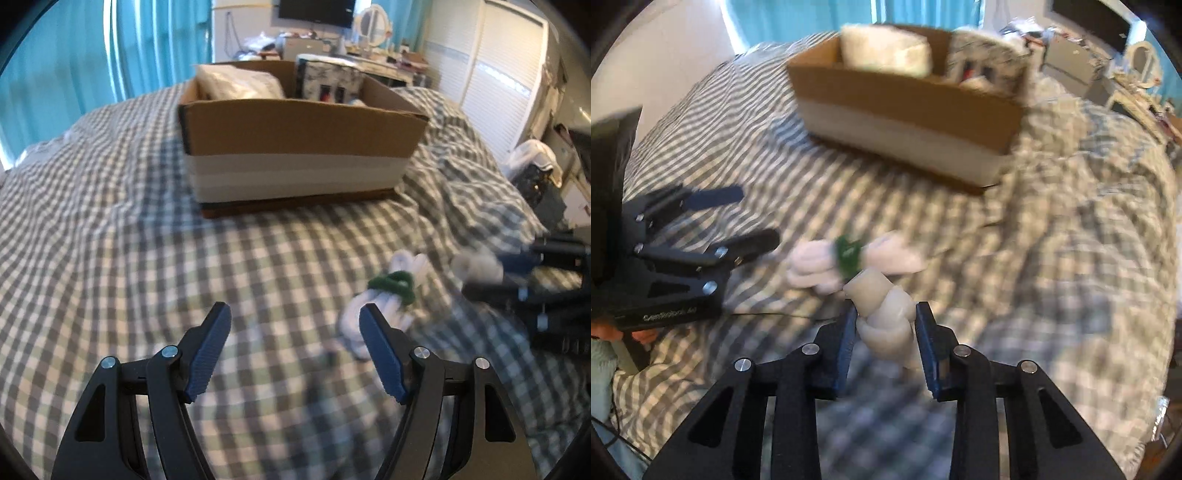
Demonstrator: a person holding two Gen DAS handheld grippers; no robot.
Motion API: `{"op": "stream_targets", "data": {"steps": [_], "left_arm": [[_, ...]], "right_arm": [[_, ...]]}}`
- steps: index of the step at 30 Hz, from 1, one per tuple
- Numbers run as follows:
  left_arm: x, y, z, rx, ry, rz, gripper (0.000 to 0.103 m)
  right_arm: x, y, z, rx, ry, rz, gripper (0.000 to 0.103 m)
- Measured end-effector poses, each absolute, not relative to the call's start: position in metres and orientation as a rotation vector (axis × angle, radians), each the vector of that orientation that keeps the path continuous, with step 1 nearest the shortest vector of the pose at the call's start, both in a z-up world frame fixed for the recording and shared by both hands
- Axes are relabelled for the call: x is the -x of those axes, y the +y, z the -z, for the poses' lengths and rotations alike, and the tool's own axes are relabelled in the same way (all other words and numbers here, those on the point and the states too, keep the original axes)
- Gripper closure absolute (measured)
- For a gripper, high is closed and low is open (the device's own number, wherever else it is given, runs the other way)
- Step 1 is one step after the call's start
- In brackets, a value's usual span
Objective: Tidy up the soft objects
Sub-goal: 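Grasp the banded sock bundle with the left gripper while the right grasps a beige sock, then carry both socks over the box and open both grippers to drop them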
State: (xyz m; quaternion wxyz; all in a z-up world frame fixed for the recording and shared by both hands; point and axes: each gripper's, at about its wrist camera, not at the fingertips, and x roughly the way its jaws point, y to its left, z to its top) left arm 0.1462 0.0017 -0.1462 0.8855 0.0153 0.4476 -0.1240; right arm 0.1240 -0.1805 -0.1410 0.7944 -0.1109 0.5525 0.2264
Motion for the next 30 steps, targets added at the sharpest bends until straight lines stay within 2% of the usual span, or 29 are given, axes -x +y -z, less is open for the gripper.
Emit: {"op": "stream_targets", "data": {"steps": [8,14,15,16,18,21,25,30], "left_arm": [[-0.156,-0.042,0.157,-0.075,0.979,0.324,0.033],[-0.167,-0.066,0.176,-0.076,1.02,0.371,0.033],[-0.169,-0.069,0.181,-0.085,1.021,0.373,0.041],[-0.17,-0.071,0.183,-0.096,1.019,0.37,0.058],[-0.172,-0.072,0.184,-0.101,1.018,0.367,0.061],[-0.168,-0.068,0.176,-0.074,0.992,0.393,0.075],[-0.158,-0.061,0.158,-0.065,0.941,0.387,0.083],[-0.147,-0.052,0.131,-0.053,0.882,0.374,0.085]], "right_arm": [[-0.156,-0.214,0.12,0.238,1.088,-0.352,0.071],[-0.168,-0.219,0.131,0.186,1.104,-0.372,0.071],[-0.168,-0.22,0.131,0.178,1.104,-0.376,0.071],[-0.168,-0.221,0.132,0.17,1.102,-0.378,0.071],[-0.168,-0.221,0.132,0.16,1.101,-0.381,0.071],[-0.167,-0.219,0.134,0.168,1.106,-0.381,0.071],[-0.165,-0.219,0.132,0.182,1.088,-0.366,0.071],[-0.157,-0.225,0.114,0.182,1.019,-0.341,0.071]]}}
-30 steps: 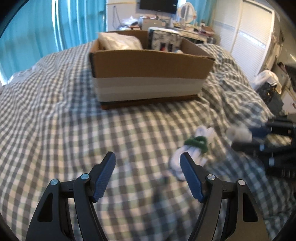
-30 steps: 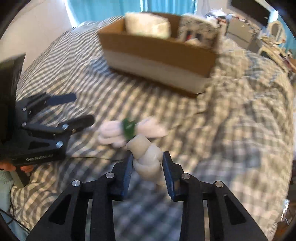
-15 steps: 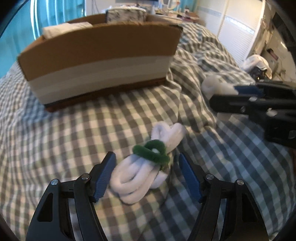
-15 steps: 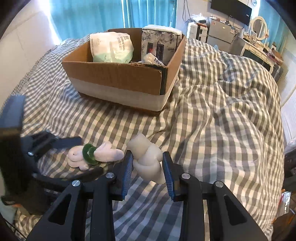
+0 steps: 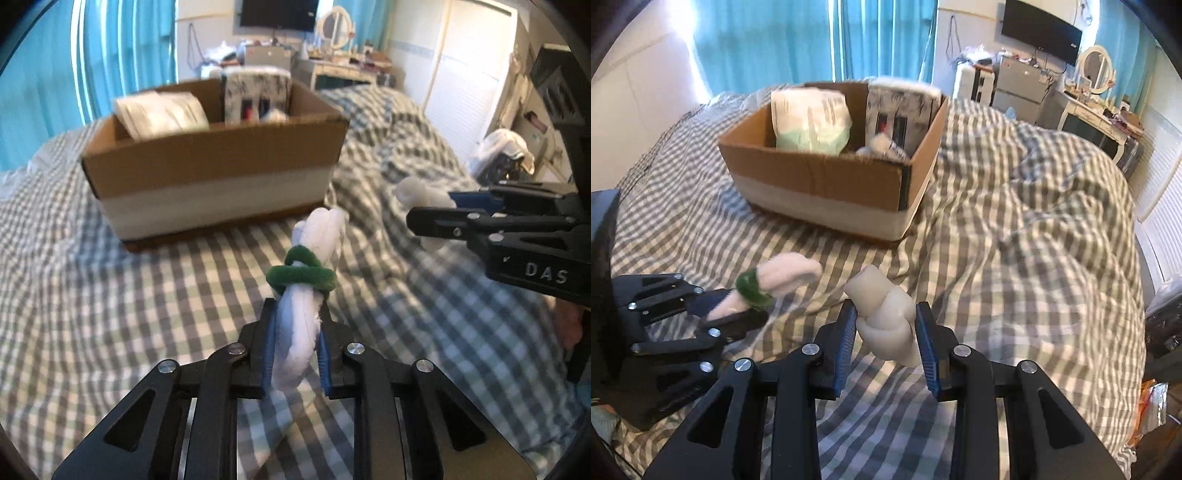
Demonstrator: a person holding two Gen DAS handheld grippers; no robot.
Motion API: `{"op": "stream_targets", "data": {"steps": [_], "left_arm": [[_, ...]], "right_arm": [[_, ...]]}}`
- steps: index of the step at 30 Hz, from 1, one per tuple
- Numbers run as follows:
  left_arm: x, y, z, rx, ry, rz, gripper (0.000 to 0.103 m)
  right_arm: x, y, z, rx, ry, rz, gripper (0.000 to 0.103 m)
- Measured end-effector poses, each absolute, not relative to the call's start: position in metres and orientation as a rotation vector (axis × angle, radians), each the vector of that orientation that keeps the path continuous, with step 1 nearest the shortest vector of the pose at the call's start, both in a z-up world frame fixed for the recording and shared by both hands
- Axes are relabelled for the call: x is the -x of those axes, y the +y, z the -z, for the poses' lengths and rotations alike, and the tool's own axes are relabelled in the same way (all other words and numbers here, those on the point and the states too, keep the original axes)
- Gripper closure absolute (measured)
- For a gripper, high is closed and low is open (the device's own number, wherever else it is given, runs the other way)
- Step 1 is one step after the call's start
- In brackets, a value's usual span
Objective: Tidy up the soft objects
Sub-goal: 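Carry both socks over the box and open both grippers to drop them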
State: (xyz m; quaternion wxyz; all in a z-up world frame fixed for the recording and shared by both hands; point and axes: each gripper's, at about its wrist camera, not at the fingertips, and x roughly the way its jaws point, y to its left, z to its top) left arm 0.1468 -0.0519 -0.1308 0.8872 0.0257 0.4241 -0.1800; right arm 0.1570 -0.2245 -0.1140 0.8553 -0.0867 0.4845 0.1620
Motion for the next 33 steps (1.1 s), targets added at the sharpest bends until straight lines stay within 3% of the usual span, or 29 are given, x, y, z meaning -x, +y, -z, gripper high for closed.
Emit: {"op": "stream_targets", "data": {"steps": [11,20,26,33], "left_arm": [[-0.143,-0.041,0.059,-0.062,0.756,0.322,0.085],[-0.183,-0.03,0.014,-0.084,0.669,0.271,0.085],[-0.234,-0.02,0.014,-0.07,0.677,0.245,0.085],[-0.281,-0.018,0.05,-0.03,0.766,0.251,0.085]], "right_arm": [[-0.147,-0.217,0.044,0.182,0.868,-0.337,0.071],[-0.168,-0.195,-0.008,0.224,0.736,-0.363,0.071],[-0.199,-0.19,-0.015,0.23,0.712,-0.368,0.071],[-0.242,-0.193,0.008,0.213,0.742,-0.364,0.071]]}}
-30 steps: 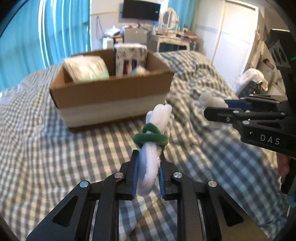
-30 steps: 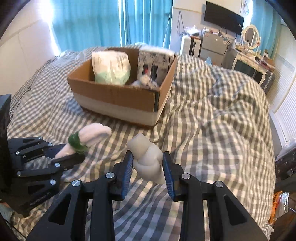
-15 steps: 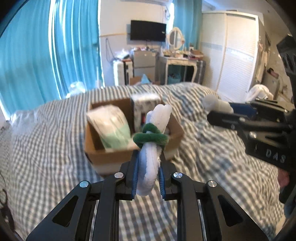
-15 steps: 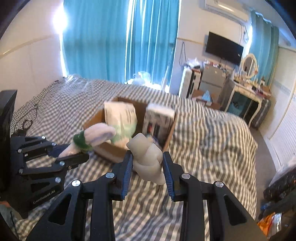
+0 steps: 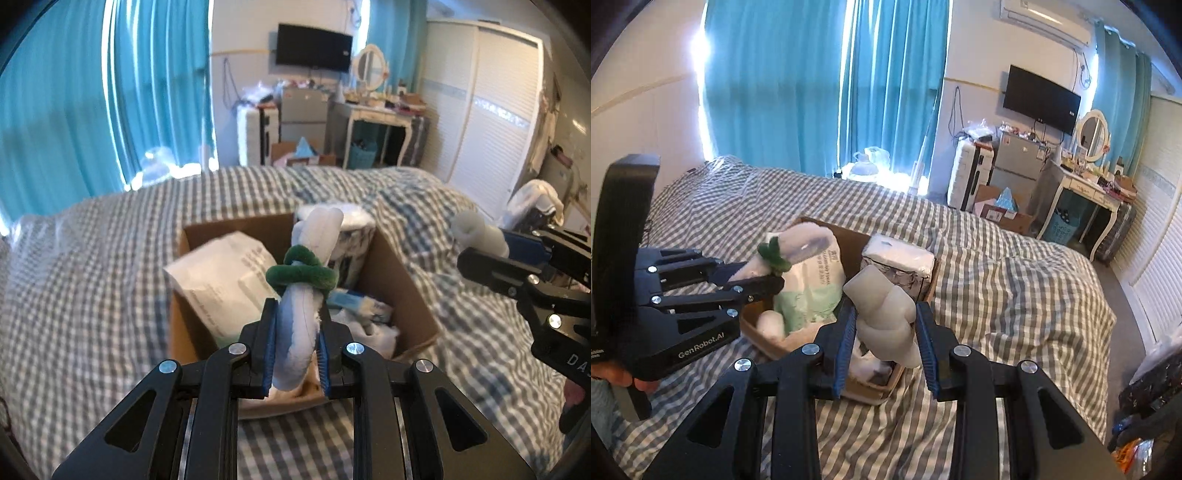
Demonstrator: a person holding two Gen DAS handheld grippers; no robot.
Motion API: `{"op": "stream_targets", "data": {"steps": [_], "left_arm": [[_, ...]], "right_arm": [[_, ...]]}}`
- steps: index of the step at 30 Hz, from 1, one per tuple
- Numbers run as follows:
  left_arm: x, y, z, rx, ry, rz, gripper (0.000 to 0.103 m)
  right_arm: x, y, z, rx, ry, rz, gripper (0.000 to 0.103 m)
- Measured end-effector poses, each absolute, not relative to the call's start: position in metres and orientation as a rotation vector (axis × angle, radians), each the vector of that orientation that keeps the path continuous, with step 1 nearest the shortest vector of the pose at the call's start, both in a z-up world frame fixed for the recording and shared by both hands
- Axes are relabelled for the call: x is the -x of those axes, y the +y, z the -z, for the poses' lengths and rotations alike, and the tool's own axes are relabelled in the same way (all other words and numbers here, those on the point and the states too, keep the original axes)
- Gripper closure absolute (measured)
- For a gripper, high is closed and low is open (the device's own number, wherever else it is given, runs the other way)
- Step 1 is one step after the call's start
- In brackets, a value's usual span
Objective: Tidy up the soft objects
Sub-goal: 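Carry both socks over the box and open both grippers to drop them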
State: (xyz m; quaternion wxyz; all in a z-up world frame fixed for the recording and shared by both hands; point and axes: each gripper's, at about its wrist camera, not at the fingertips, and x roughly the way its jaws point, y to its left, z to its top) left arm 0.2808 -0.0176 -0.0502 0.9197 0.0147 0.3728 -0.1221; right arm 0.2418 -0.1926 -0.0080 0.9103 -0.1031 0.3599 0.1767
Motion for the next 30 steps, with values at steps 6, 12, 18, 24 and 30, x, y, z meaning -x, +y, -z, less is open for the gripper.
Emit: {"op": "stream_targets", "data": {"steps": [6,12,18,24,30], "left_arm": [[-0.296,-0.029,0.078,-0.039,0.809,0.273,0.082],[-0.291,-0.036,0.081,-0.072,0.824,0.27,0.064],[-0.272,-0.034,0.056,-0.1,0.735,0.24,0.022],[-0.259,-0.013,0.029,-0.082,0.677,0.192,0.021],[-0.255,0.019,0.017,-0.064,0.636,0.103,0.021]], "right_arm": [[-0.268,-0.195,0.03,0.199,0.779,-0.363,0.071],[-0.276,-0.195,0.04,0.192,0.796,-0.367,0.071],[-0.272,-0.196,0.031,0.175,0.789,-0.376,0.071],[-0.259,-0.192,0.008,0.185,0.758,-0.377,0.07],[-0.262,-0.181,0.003,0.179,0.753,-0.392,0.069]]}}
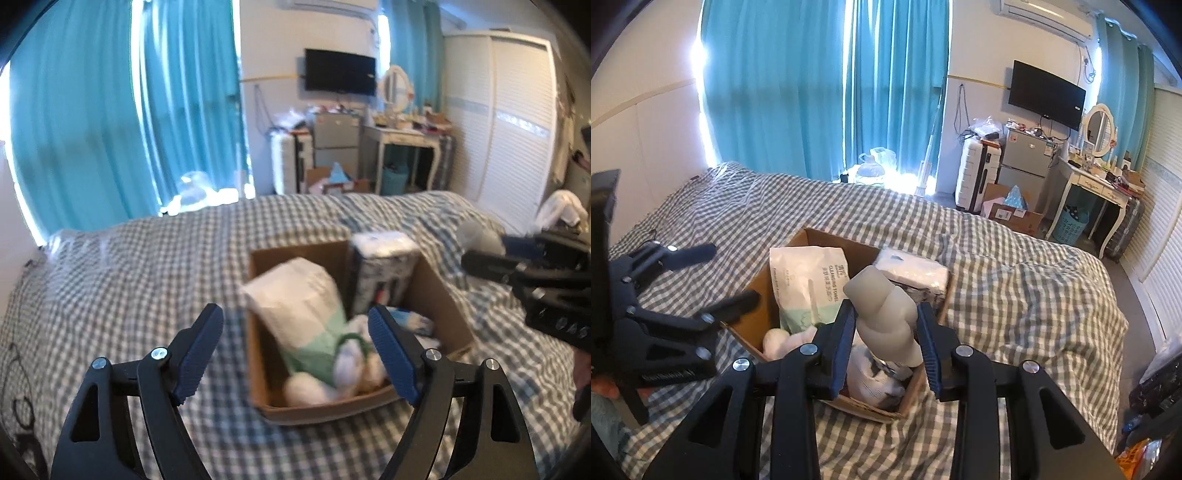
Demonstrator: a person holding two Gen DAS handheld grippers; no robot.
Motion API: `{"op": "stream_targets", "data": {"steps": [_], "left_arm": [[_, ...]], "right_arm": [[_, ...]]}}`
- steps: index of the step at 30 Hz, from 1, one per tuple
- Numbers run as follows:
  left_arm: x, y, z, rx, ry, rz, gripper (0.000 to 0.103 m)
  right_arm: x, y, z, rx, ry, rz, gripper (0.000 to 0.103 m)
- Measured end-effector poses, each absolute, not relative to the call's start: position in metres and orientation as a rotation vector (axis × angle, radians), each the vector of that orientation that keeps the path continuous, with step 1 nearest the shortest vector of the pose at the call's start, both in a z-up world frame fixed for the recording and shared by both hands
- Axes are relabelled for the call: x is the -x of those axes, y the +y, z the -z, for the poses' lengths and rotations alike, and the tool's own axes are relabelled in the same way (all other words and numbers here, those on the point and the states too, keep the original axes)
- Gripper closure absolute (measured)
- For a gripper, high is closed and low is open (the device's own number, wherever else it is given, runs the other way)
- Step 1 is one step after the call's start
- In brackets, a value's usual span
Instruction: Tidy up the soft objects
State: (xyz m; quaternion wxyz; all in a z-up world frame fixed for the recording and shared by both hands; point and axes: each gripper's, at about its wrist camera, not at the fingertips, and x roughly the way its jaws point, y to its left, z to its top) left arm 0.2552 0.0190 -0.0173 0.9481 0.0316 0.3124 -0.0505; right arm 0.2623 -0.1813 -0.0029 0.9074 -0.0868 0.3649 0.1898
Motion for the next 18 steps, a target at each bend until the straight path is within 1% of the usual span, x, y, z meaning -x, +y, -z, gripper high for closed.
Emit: {"op": "stream_targets", "data": {"steps": [5,6,7,8,9,10,14,18], "left_arm": [[-0.261,0.043,0.019,-0.026,0.612,0.051,0.021],[-0.263,0.046,0.021,-0.027,0.611,0.043,0.021],[-0.264,0.049,0.022,-0.032,0.607,0.032,0.021],[-0.265,0.05,0.024,-0.038,0.602,0.021,0.021],[-0.266,0.052,0.026,-0.043,0.598,0.013,0.021],[-0.265,0.053,0.028,-0.043,0.593,0.007,0.021],[-0.255,0.062,0.027,-0.026,0.547,-0.024,0.021],[-0.235,0.063,-0.001,-0.046,0.457,-0.038,0.021]], "right_arm": [[-0.28,-0.158,0.027,0.178,0.786,-0.414,0.069],[-0.286,-0.152,0.035,0.173,0.797,-0.419,0.067],[-0.29,-0.149,0.041,0.17,0.806,-0.418,0.061],[-0.297,-0.144,0.05,0.162,0.819,-0.419,0.052],[-0.301,-0.141,0.055,0.152,0.822,-0.422,0.025],[-0.305,-0.139,0.061,0.135,0.82,-0.425,0.014],[-0.306,-0.147,0.063,0.081,0.787,-0.39,0.014],[-0.293,-0.156,0.042,0.088,0.732,-0.331,0.014]]}}
